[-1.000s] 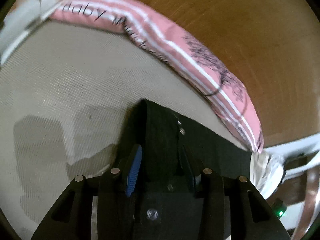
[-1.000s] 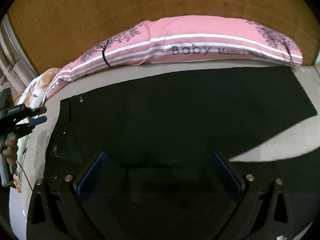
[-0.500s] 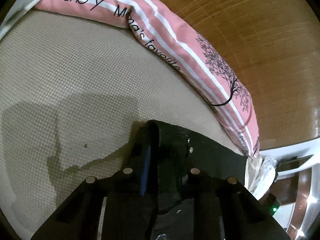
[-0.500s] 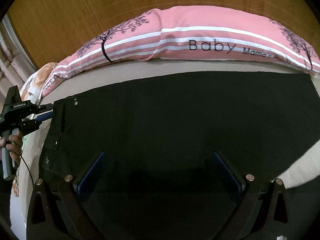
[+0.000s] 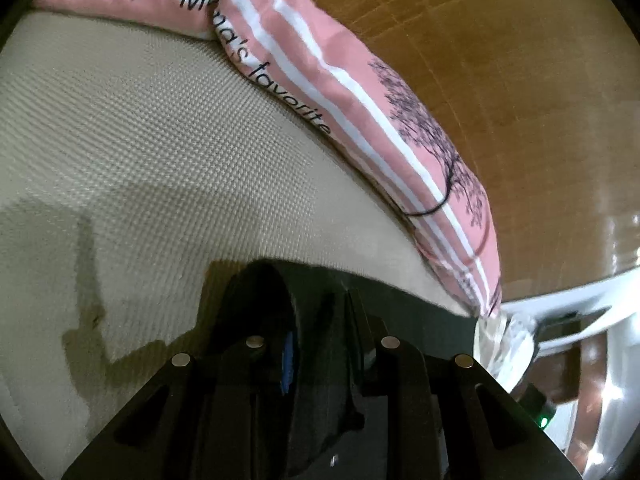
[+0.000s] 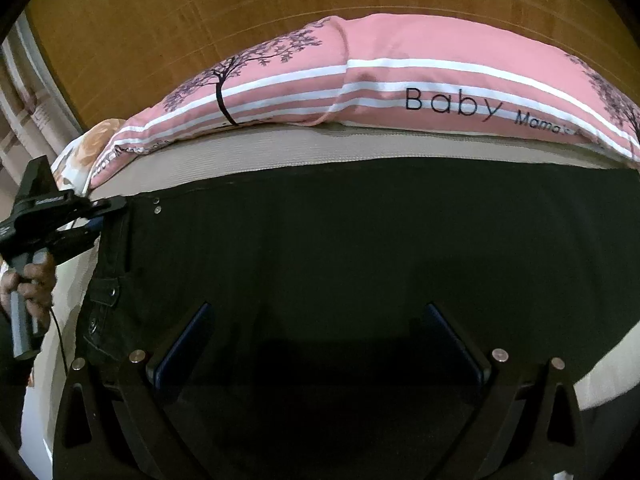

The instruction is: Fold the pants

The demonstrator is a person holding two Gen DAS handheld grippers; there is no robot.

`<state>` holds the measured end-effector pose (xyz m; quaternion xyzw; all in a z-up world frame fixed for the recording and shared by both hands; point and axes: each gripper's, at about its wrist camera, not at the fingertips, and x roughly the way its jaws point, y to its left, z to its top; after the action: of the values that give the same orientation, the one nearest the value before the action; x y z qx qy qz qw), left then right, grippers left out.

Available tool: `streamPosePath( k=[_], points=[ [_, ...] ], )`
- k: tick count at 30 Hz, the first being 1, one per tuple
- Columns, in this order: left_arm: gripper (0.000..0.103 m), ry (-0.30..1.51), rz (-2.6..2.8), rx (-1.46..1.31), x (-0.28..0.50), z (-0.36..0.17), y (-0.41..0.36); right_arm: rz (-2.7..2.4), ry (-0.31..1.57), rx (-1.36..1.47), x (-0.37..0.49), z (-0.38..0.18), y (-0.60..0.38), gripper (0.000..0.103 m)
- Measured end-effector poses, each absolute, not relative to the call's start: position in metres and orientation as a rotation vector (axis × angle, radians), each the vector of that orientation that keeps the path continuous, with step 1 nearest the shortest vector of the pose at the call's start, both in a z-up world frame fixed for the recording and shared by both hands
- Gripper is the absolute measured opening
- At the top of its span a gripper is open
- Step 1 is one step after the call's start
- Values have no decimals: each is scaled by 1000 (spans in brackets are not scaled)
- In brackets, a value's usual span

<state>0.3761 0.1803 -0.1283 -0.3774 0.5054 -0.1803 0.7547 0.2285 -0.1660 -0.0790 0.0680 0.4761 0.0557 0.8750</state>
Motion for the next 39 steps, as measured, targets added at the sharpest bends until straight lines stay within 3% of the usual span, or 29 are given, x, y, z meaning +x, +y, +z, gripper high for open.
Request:
streamPosePath(
  k=[4,6,9,18,23,29,34,39],
  points=[
    [23,1078,-366,-869,382,-135,177,143,988,109,237,-80,-164,103],
    [13,1058,-359,-834,377,-130,179,180,987,92,244,-78,-165,103],
    [10,973,-411,-793,363,-109,179,250,988,77,255,-72,-170,103],
    [8,798,-545,-634,314,-36,154,542,1040,-198,328,-35,-185,103],
    [8,789,-570,-592,304,-24,149,698,1122,-379,366,-37,-180,103],
    [8,751,-601,-602,292,-21,153,887,1257,-400,405,-59,-183,100],
    [8,724,-618,-647,287,-21,162,989,1309,-405,420,-73,-194,79],
    [8,745,-596,-636,288,-21,165,1024,1358,-404,418,-85,-212,66]
  ],
)
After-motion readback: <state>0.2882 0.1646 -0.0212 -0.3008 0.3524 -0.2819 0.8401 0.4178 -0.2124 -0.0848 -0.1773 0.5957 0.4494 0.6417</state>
